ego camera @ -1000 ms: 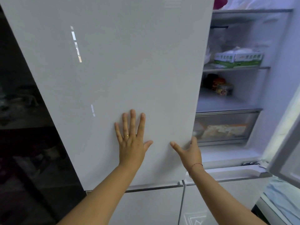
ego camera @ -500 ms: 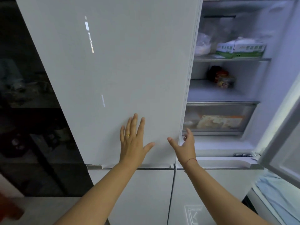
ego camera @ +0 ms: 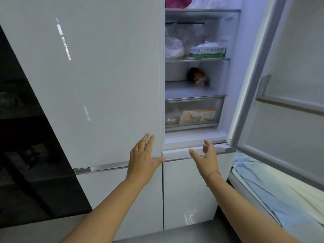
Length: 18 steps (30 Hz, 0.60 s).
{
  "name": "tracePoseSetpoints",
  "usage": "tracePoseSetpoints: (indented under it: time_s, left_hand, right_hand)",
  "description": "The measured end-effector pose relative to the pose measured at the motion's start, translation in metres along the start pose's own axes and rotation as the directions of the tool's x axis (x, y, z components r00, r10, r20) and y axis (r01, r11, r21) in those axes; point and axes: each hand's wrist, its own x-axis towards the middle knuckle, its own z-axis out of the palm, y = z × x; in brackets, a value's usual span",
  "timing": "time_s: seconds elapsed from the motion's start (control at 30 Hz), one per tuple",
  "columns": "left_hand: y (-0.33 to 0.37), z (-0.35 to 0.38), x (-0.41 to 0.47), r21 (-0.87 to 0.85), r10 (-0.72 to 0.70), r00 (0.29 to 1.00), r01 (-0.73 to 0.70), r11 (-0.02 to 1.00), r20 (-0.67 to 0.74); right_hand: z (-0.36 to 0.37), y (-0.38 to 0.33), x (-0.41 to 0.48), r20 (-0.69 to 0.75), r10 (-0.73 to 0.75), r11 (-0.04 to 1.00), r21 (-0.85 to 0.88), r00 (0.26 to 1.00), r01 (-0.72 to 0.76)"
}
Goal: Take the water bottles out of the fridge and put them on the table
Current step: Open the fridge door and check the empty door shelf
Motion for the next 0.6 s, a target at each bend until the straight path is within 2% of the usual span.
tracePoseSetpoints:
  time_s: [0.27,0.6]
  left_hand:
    - [0.094,0.027,-0.040,-0.116,0.148,0.987,-0.140,0.983,0.067]
    - [0.237,0.059,-0.018,-0.171,0.366,0.929,-0.354,0.920,0.048]
  right_hand:
    - [-0.115,0.011,-0.041,-0.210,0.025,0.998,-0.049,0.977,-0.036]
    - [-0.274,0.007,-0.030,-0.458,-0.021,0.998,-0.064,0.889,-0.010]
